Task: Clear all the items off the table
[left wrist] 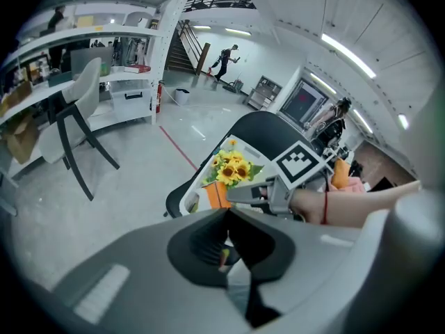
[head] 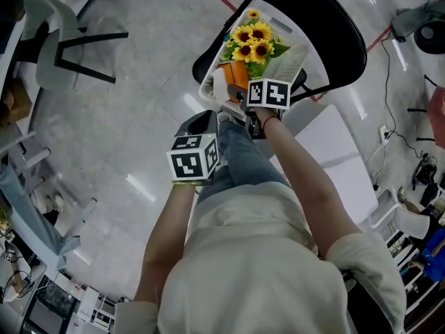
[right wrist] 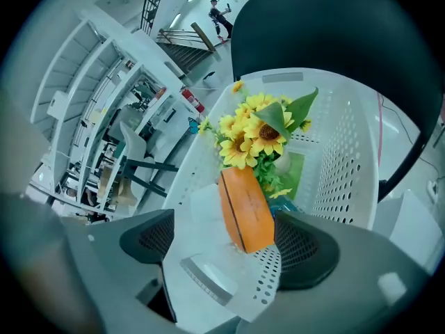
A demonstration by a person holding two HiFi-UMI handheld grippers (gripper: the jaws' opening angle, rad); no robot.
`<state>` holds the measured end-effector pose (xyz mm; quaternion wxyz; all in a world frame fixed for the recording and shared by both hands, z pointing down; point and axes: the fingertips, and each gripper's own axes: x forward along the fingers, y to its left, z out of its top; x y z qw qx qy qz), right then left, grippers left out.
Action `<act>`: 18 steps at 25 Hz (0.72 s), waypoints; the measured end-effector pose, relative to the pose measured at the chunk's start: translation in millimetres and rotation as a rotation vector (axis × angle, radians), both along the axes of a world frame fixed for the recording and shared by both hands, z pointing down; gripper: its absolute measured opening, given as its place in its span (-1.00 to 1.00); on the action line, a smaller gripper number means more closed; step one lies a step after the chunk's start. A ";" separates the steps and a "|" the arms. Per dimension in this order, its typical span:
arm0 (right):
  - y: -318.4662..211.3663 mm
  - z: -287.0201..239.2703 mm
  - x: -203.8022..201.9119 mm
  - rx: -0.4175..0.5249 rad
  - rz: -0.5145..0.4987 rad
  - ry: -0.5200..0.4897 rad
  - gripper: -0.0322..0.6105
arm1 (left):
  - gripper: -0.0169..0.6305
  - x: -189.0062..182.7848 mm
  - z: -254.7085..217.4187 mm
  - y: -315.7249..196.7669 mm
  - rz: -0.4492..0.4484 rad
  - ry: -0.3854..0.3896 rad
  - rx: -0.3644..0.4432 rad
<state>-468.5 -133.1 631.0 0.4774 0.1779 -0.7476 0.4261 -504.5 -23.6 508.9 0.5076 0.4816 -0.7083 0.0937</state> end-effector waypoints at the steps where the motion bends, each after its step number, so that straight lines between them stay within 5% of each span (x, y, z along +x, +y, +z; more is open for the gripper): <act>1: 1.5 -2.2 1.4 -0.002 0.000 -0.006 0.50 | -0.92 0.9 -0.7 0.6 0.000 -0.002 0.002; 18: 23.5 -65.5 48.5 0.022 0.068 -0.139 0.07 | -0.92 33.0 -25.1 15.6 0.032 -0.047 0.052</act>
